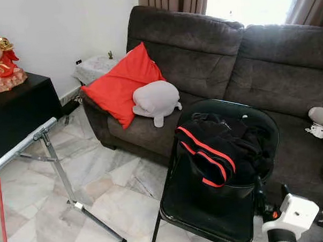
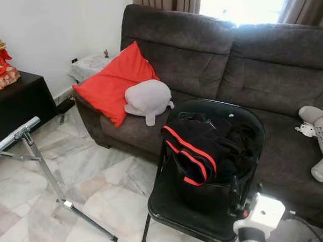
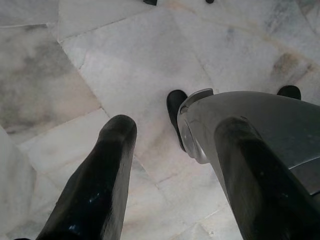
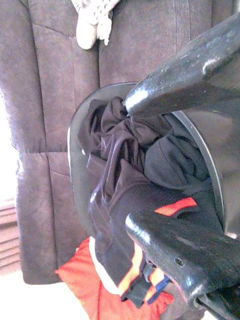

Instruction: Hang hanger

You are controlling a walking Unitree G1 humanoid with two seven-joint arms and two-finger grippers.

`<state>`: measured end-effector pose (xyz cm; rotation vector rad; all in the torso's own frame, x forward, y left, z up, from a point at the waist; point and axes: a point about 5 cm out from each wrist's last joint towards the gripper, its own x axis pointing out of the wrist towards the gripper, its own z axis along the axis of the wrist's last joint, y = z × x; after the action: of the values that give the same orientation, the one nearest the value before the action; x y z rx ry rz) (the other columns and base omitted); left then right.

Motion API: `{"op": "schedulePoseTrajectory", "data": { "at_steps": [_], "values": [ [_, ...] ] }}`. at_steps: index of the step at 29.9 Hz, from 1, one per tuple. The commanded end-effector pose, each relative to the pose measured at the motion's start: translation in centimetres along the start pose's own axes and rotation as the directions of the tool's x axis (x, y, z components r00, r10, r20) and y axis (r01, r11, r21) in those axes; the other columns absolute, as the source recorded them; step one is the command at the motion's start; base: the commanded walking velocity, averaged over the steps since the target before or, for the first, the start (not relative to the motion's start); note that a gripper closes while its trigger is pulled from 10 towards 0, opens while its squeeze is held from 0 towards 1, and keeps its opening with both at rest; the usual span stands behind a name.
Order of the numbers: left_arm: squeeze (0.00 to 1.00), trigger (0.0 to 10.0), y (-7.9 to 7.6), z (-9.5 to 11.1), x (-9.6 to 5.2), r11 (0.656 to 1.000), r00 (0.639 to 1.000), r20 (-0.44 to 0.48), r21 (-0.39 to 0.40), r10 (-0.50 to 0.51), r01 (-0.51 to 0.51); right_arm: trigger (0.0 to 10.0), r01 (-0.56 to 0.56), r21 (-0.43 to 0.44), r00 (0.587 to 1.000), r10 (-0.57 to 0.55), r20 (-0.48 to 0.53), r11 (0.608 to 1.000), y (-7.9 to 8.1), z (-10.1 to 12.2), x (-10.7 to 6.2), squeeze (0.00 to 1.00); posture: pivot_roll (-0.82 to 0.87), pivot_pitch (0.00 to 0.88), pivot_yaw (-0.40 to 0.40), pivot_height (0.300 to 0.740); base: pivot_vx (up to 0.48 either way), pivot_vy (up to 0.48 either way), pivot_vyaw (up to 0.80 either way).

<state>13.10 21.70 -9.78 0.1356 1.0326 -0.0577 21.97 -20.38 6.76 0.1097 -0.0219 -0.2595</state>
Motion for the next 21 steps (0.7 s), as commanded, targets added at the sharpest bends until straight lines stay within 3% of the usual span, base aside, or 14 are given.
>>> {"op": "schedulePoseTrajectory", "data": {
  "at_steps": [1,5,8,21],
  "values": [
    [0.0,10.0,0.3,-0.1,0.0,1.0,1.0,-0.012,0.002,0.011,-0.011,10.0,-0.006,-0.004,1.0,0.006,-0.002,1.0,0.5,0.3,0.2,0.0,0.02,0.0,-0.022,0.74,0.0,0.0,0.0],
    [0.0,10.0,0.5,0.0,-0.1,0.999,1.0,0.002,-0.021,0.027,-0.026,10.0,-0.02,-0.007,1.0,0.02,-0.011,1.0,1.1,0.7,0.6,0.0,0.02,0.0,-0.02,0.74,0.0,0.0,0.0],
    [0.0,10.0,0.5,0.1,-0.1,1.0,1.0,0.0,0.01,0.018,-0.018,10.0,-0.02,-0.005,1.0,0.02,-0.007,1.0,1.3,1.2,0.9,0.0,0.01,0.0,-0.015,0.74,0.0,0.0,0.0],
    [0.0,10.0,0.4,0.0,0.0,1.0,1.0,0.001,-0.01,0.025,-0.025,10.0,0.029,-0.03,1.0,-0.029,0.011,0.999,1.2,1.9,1.4,0.0,0.01,0.0,-0.02,0.74,0.263,0.0,0.0]
  ]
}}
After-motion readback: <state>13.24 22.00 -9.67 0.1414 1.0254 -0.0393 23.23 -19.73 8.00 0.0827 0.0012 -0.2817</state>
